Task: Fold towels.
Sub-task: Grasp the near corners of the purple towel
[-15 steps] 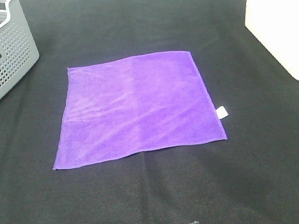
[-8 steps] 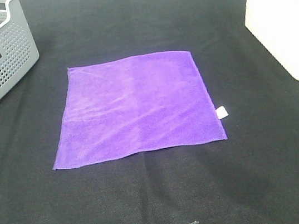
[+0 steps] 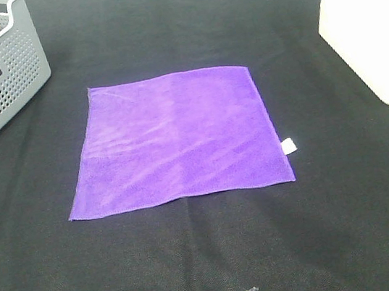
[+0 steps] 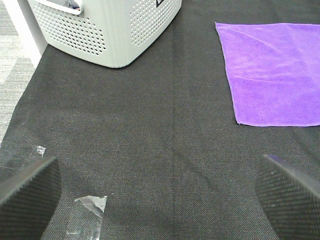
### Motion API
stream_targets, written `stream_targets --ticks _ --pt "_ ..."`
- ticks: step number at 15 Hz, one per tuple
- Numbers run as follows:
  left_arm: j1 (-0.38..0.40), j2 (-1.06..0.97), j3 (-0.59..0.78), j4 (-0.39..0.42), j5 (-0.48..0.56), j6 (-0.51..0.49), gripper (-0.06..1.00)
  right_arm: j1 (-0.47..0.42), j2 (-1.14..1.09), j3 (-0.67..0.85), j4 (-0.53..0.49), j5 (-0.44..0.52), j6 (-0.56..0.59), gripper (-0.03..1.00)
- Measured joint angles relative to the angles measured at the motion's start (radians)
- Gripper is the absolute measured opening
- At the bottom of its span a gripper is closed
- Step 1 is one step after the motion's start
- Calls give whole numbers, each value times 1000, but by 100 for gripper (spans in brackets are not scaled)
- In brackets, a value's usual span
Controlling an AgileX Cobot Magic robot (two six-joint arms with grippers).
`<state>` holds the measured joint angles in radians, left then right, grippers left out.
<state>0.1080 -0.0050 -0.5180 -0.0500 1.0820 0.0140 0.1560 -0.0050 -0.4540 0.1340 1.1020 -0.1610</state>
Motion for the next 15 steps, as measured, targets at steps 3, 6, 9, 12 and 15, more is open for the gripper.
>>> stream_targets --ticks 3,6,9,12,15 --pt "0 0 0 0 0 0 99 0 0 0 0 0 0 96" --pt "0 0 0 0 0 0 99 0 0 0 0 0 0 96" --pt "0 0 0 0 0 0 99 0 0 0 0 0 0 96" --pt "0 0 0 0 0 1 99 0 0 0 0 0 0 96" --pt "0 0 0 0 0 1 99 0 0 0 0 0 0 96"
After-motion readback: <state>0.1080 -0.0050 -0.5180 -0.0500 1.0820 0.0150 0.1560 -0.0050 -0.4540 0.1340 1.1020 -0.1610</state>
